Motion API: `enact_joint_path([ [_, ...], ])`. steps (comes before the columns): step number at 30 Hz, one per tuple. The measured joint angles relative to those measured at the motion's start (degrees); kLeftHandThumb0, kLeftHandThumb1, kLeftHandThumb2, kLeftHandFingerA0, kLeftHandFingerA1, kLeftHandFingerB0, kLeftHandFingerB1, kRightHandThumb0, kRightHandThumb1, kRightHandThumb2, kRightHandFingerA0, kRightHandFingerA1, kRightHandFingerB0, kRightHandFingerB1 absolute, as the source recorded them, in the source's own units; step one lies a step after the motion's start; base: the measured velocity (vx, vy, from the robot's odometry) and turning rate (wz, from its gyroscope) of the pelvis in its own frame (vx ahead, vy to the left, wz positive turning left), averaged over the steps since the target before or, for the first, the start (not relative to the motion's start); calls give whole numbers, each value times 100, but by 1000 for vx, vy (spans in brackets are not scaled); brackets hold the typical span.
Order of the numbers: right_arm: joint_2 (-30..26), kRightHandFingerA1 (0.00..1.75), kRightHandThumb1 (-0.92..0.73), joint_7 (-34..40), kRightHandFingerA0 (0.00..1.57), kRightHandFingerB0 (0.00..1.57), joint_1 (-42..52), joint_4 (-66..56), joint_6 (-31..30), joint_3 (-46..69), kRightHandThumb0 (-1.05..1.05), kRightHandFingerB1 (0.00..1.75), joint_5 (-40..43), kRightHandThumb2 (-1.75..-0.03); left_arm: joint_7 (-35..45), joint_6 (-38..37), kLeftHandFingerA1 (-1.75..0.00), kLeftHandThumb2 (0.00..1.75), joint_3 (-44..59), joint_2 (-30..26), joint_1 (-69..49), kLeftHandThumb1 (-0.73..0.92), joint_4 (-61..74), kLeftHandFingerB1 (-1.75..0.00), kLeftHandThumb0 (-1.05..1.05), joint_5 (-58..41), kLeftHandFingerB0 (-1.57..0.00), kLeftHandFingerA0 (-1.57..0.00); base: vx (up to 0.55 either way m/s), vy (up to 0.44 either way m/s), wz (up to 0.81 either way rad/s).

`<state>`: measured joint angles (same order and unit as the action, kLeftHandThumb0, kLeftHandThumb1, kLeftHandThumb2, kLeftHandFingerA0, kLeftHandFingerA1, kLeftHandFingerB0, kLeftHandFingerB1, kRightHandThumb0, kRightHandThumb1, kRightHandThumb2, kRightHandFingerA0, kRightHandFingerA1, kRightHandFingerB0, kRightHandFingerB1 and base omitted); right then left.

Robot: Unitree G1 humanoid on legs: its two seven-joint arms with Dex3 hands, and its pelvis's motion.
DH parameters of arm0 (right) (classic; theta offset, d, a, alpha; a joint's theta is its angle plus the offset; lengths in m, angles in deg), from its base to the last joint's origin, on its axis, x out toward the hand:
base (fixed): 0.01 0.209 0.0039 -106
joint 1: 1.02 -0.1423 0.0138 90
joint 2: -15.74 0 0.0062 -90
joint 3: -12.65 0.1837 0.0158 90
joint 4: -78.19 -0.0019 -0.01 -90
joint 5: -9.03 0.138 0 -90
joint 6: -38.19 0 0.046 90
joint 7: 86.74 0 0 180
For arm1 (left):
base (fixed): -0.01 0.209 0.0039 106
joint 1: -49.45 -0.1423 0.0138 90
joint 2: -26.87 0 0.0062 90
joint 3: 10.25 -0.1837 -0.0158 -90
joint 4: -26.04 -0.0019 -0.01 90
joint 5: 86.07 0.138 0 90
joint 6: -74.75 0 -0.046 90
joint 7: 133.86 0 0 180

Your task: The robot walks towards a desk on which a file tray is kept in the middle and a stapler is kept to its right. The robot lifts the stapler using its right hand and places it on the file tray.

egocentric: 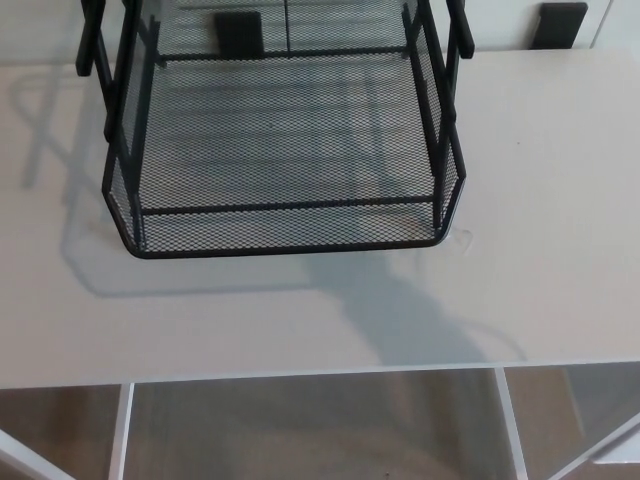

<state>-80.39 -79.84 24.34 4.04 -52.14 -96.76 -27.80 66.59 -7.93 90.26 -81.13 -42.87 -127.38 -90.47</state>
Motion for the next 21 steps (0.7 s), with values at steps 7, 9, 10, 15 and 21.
enact_joint_path([
  [7,424,169,-67,-611,80,73,-39,7,-57,-521,-21,138,-27,-75,-7,1,-44,63,0,0,29,81,43,-36,-57,-6,-20,-36,0,0,0],
  [9,524,171,-65,-782,78,70,-67,62,-85,-657,-20,146,-45,-66,-7,1,-54,89,0,0,18,66,88,-45,-60,-7,-15,-34,0,0,0],
  [10,575,174,-66,-867,73,66,-81,102,-102,-725,-20,147,-57,-61,-7,1,-55,90,0,0,19,66,104,-45,-61,-7,-15,-35,0,0,0],
  [15,783,171,-71,-1284,71,69,-103,418,-158,-1006,-26,131,-93,-59,-8,0,-54,90,-13,0,33,66,92,-45,-61,-4,-15,-33,0,0,0],
  [21,946,172,-71,-1814,74,73,-45,926,-197,-1472,-24,134,-139,-64,-9,-3,-53,90,-16,0,12,67,105,-43,-61,-2,-13,-32,0,0,0],
])
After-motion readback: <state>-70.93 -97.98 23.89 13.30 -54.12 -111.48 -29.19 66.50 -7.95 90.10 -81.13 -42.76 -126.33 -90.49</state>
